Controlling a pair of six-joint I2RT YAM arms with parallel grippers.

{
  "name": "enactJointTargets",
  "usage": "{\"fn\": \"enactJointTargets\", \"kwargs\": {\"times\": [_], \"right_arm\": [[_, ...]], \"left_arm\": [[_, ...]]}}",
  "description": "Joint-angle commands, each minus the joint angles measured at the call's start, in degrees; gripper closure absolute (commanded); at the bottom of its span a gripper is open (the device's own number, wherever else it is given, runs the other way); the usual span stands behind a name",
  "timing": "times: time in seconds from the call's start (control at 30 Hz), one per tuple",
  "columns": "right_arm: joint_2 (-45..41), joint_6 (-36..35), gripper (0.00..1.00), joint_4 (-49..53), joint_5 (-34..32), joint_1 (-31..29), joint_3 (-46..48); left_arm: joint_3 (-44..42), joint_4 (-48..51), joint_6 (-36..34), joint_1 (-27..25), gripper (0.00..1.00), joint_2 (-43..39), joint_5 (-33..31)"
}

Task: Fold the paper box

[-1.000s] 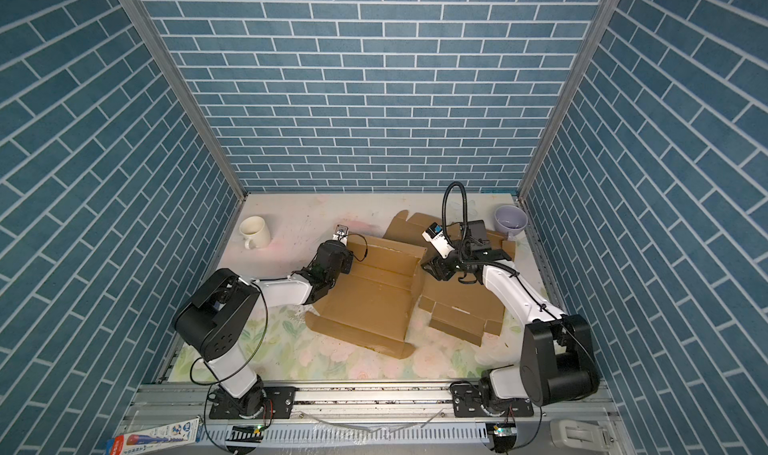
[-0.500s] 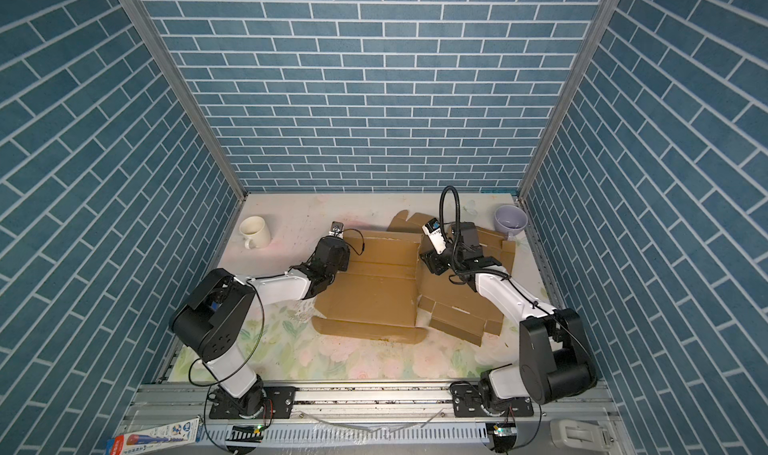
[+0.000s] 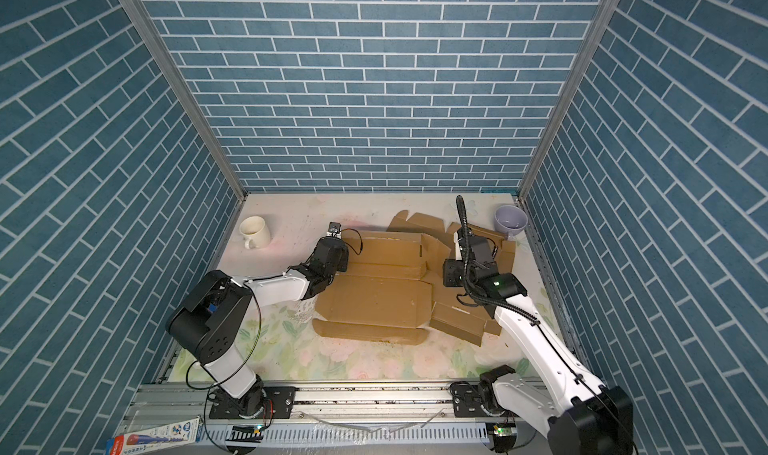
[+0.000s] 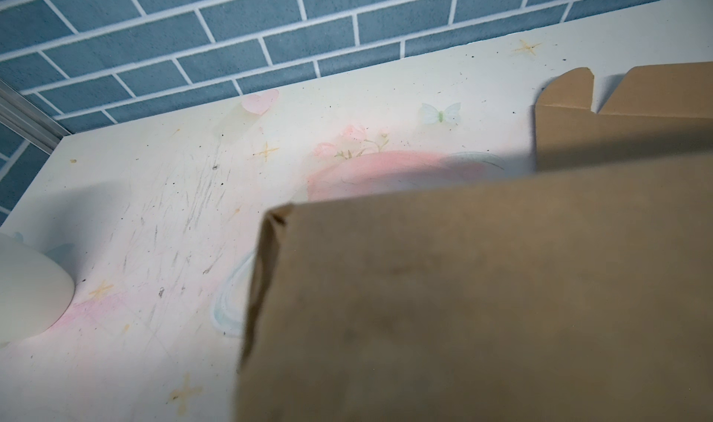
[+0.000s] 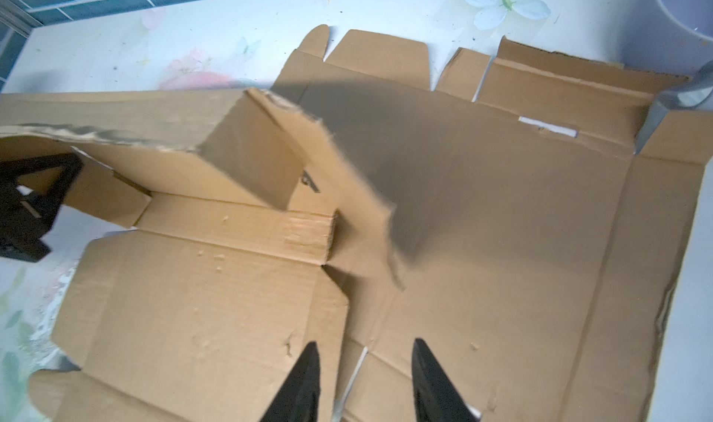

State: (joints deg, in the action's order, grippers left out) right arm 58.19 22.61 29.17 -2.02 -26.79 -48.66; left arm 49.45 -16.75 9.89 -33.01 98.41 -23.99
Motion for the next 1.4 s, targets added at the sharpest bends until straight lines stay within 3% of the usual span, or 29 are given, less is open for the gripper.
{"fn": "enactJointTargets", "kwargs": {"times": [0.0, 0.2, 0.5, 0.67, 0.77, 0.93, 1.03, 1.1, 1.23, 1.37], "right_arm": [[0.88, 8.65, 0.66, 2.35, -5.31, -5.91, 3.31], [12.39, 7.64, 0.72, -10.87, 1.74, -10.13, 7.53], [29.21, 2.11, 0.82, -15.72, 5.98, -10.04, 10.43], [25.13, -1.43, 0.83, -12.62, 10.55, -9.38, 7.39], [15.31, -4.31, 0.79, -5.99, 14.07, -4.02, 3.07], [5.92, -9.80, 0.76, -0.36, 16.14, 12.81, -2.59], [9.52, -10.47, 0.74, -3.73, 17.05, 20.97, -4.81], [14.44, -11.25, 0.73, -7.74, 16.36, 23.28, -5.64], [25.09, -16.91, 0.69, -11.79, 18.30, 23.37, -8.51], [30.28, -20.92, 0.64, -16.87, 22.83, 22.71, -8.00]], "left_arm": [[-1.22, 11.16, 0.04, 0.03, 1.00, 2.40, 2.31], [-1.12, 11.81, 0.00, 0.06, 1.00, 2.55, 2.69], [-1.46, 11.48, -0.03, 0.05, 1.00, 2.49, 3.01], [-1.11, 11.81, -0.73, 0.06, 1.00, 2.40, 3.19], [-1.02, 12.01, -1.36, 0.06, 1.00, 2.28, 3.11], [-0.83, 11.58, -1.43, 0.03, 1.00, 2.87, 3.40], [-0.61, 11.74, -1.37, 0.06, 1.00, 3.61, 3.60], [-0.57, 11.74, -1.44, 0.06, 1.00, 3.80, 3.77], [-0.19, 12.77, -1.68, 0.06, 1.00, 3.72, 3.72], [-0.41, 12.73, -1.29, 0.14, 1.00, 3.77, 3.92]]}}
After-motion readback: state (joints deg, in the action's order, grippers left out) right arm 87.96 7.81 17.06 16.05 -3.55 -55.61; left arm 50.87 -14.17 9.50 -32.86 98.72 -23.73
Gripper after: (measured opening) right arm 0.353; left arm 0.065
